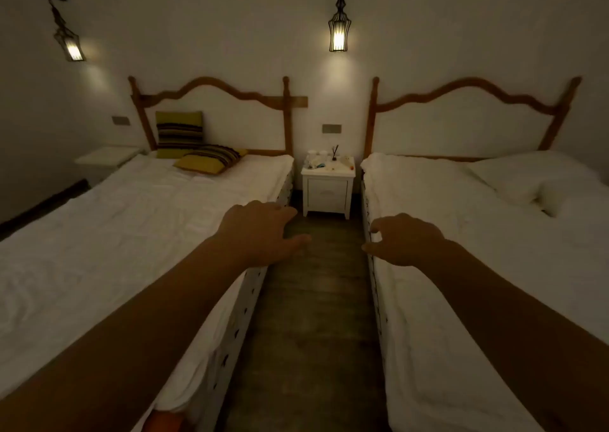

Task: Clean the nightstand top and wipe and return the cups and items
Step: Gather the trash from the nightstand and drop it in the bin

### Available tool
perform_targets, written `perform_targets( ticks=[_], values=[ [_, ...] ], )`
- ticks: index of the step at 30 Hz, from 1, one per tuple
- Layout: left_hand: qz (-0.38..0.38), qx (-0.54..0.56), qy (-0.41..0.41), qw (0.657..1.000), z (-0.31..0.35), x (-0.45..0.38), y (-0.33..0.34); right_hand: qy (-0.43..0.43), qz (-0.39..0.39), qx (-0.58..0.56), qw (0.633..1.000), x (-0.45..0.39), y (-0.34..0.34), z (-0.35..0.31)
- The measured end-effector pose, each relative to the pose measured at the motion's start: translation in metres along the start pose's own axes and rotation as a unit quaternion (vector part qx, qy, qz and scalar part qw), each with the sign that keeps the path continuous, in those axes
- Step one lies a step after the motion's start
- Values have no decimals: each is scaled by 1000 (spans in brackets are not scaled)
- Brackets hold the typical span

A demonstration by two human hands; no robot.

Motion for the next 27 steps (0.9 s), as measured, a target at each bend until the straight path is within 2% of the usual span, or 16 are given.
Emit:
perform_targets(
  ticks=[7, 15, 21, 27],
  values=[
    [-14, -23, 9, 1000, -58, -83, 48, 34, -46, -8, 998, -97, 27, -18],
    [-37, -2, 34, 999, -135, -221, 71, 66, -59, -24, 996, -236, 15, -46],
    [-71, -12, 43, 996, -152, -307, 105, 74, -69, -28, 994, -324, 22, -26],
    [-94, -2, 33, 995, -153, -428, 146, 64, -79, -30, 994, -460, 30, 23]
  ],
)
Point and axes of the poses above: each hand's wrist, its own x-axis away from the middle knuckle, its own y-axis out of the palm, z = x × y, the point moved 8 cm from there along -x, towards the middle knuckle, and after that the axes turned 2 degrees about z, right-handed, at the moved point
